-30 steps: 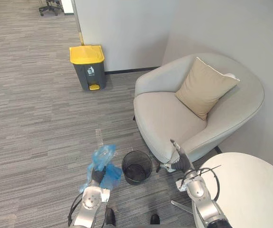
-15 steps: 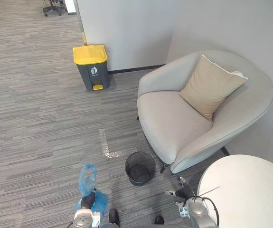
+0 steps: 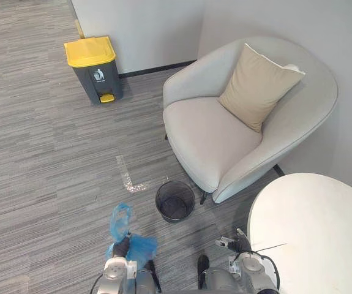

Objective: Gather rubbish on tea table into small bin, then transfer packed bag to large trash can.

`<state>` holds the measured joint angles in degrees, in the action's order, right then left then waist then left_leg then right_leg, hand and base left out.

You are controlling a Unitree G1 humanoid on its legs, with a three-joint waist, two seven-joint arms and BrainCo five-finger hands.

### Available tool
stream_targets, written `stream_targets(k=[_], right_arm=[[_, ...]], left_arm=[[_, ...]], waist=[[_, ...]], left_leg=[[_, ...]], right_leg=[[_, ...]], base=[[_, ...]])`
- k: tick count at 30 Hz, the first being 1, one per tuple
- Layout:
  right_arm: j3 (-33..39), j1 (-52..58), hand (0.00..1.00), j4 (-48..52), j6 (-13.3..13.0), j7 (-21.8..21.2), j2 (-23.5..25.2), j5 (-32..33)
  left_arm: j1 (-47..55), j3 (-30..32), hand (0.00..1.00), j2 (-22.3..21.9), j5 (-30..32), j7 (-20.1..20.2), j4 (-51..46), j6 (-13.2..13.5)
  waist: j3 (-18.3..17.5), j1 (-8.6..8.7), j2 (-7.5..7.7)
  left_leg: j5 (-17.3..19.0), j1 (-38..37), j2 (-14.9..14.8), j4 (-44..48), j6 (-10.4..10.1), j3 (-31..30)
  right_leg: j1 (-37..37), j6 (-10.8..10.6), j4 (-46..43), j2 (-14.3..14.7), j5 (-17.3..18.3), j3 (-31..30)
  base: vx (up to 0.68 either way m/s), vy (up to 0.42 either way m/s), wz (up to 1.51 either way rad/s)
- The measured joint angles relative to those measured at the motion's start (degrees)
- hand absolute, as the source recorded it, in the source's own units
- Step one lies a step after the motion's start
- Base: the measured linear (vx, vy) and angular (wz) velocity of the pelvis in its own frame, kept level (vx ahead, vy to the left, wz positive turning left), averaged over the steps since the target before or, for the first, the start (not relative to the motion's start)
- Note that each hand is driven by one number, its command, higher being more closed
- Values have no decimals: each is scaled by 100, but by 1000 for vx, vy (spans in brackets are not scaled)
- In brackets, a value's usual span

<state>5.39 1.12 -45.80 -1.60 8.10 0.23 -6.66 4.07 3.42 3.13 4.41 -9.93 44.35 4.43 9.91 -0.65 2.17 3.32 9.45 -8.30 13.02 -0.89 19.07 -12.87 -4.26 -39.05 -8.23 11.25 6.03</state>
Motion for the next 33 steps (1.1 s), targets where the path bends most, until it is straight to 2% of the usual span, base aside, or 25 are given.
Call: stream_targets(k=[1,2,3,4,5,7,8,10,11,12,13,14,15,16,17,18,19,20,21,23,24,27,30,33], right_arm=[[-3,4,0,-1,0,0,9,0],[-10,4,0,1,-13,0,51,1],[-4,5,0,0,-16,2,51,1],[9,-8,0,0,-14,11,1,0],[5,-54,0,22,-20,5,-43,0],[-23,-152,0,17,-39,85,-19,10],[-60,-170,0,6,-39,102,-18,11],[-111,-237,0,13,-40,152,-41,26],[-109,-158,0,10,-32,178,-32,37],[-107,-74,0,7,-24,203,-35,39],[-87,-59,0,9,-18,213,-3,39],[-50,-70,0,8,-13,223,14,41],[53,-68,0,13,-7,251,29,46],[72,-21,0,18,-10,302,-10,51],[75,10,0,19,-10,318,-42,51],[134,20,0,19,-10,334,-73,54],[135,8,0,13,-11,337,-77,55],[135,2,0,6,-10,334,-66,58],[185,-10,0,-70,-10,323,-44,58],[183,-104,0,-140,-11,308,129,58],[186,-170,0,-198,-42,310,129,58],[270,-350,0,-497,-56,311,73,55],[283,-418,0,-586,-55,312,75,51],[295,-517,0,-711,-23,316,25,46]], left_arm=[[9,-2,100,2,0,-1,-23,0],[159,9,100,44,-7,-8,-147,3],[189,14,100,52,-12,-9,-198,1],[174,33,100,17,-15,-9,-216,-12],[192,83,100,-123,-19,-9,-224,-19],[217,-3,100,-286,-31,-14,-283,-10],[182,-53,100,-288,-32,-13,-283,-10],[67,-199,100,-334,-65,-15,-279,-10],[61,-251,100,-346,-66,-17,-281,-9],[86,-289,100,-364,-66,-21,-300,-9],[82,-295,100,-388,-66,-19,-321,-10],[54,-290,100,-386,-66,-18,-319,-20],[30,-280,100,-379,-67,-18,-319,-23],[89,-312,100,-386,-67,-12,-325,-23],[127,-352,100,-391,-66,-9,-342,-21],[96,-423,100,-386,-66,-6,-322,-22],[27,-462,100,-379,-61,-1,-306,-22],[-10,-459,100,-379,-61,-1,-300,-22],[-66,-462,100,-329,-60,3,-187,-16],[-135,-549,100,-140,-28,4,-21,-23],[-113,-584,100,-25,2,3,-3,-23],[-64,-666,100,118,2,-2,110,-25],[-6,-656,100,222,2,-2,148,-25],[21,-652,100,203,2,0,190,-25]], waist=[[-8,-2,12],[-77,-26,114],[-125,-66,196],[-149,-129,200],[-174,-286,67],[-201,-364,14],[-192,-357,-4],[-110,-252,-218],[-128,-251,-252],[-152,-260,-313],[-174,-245,-370],[-129,-240,-315],[-38,-255,-174],[-55,-234,-161],[-81,-218,-141],[-139,-184,-254],[-173,-144,-360],[-169,-140,-366],[-179,-128,-336],[-261,-120,-118],[-274,-107,-96],[-256,-106,-126],[-249,-108,-114],[-222,-105,-92]], left_leg=[[0,13,0,16,0,-17],[-41,92,9,100,18,-96],[-71,242,7,235,-12,-138],[-113,396,-21,346,-79,-199],[-235,491,-92,272,-115,-266],[-681,699,-102,-54,-229,-260],[-789,764,-90,-135,-235,-278],[-1155,850,-100,-442,-287,-582],[-1309,836,-94,-594,-318,-662],[-1554,824,-116,-809,-337,-747],[-1454,873,-155,-911,-304,-674],[-1290,970,-200,-658,-237,-562],[-962,1095,-185,102,-66,-281],[-562,1147,-254,1016,58,-76],[-317,1135,-344,1363,42,5],[206,1013,-502,1705,16,130],[550,828,-571,1665,-17,280],[661,713,-583,1514,-102,402],[675,592,-410,1053,-182,487],[267,431,43,302,-93,467],[135,366,202,44,-33,449],[47,189,437,-210,90,391],[75,183,530,-205,139,372],[431,394,604,197,263,365]], right_leg=[[10,-14,-135,-8,55,-12],[204,-144,-564,-45,249,-51],[313,-217,-392,-69,368,-79],[297,-243,-152,72,468,-42],[328,-217,209,222,502,-61],[516,165,1049,371,843,-47],[497,248,1170,387,899,-37],[507,376,1351,495,870,233],[520,381,1329,516,868,359],[535,478,1353,560,812,585],[507,609,1482,525,728,892],[508,635,1492,437,701,981],[543,620,1535,249,624,1068],[613,552,1694,108,517,1219],[617,524,1779,82,468,1286],[664,462,1911,60,350,1442],[675,370,1979,3,269,1603],[676,315,1990,-29,239,1668],[697,182,2100,-46,170,1683],[711,52,2541,-160,-36,1610],[770,2,2746,-187,-161,1565],[997,-96,3046,-271,-354,1556],[1018,-137,3083,-336,-367,1542],[820,-330,2597,-562,-47,1521]], base=[[-88,-146,37],[-66,-200,32],[-71,-215,29],[-83,-165,-2],[-111,-112,-18],[-161,-136,-3],[-218,-151,27],[-246,-105,53],[-229,-82,74],[-277,-58,77],[-270,-31,68],[-261,6,65],[-159,16,69],[-149,28,70],[-91,103,71],[-33,193,75],[-10,217,73],[-6,227,72],[-27,191,51],[-39,157,44],[-32,141,29],[-17,140,16],[-16,81,4],[22,114,8]])
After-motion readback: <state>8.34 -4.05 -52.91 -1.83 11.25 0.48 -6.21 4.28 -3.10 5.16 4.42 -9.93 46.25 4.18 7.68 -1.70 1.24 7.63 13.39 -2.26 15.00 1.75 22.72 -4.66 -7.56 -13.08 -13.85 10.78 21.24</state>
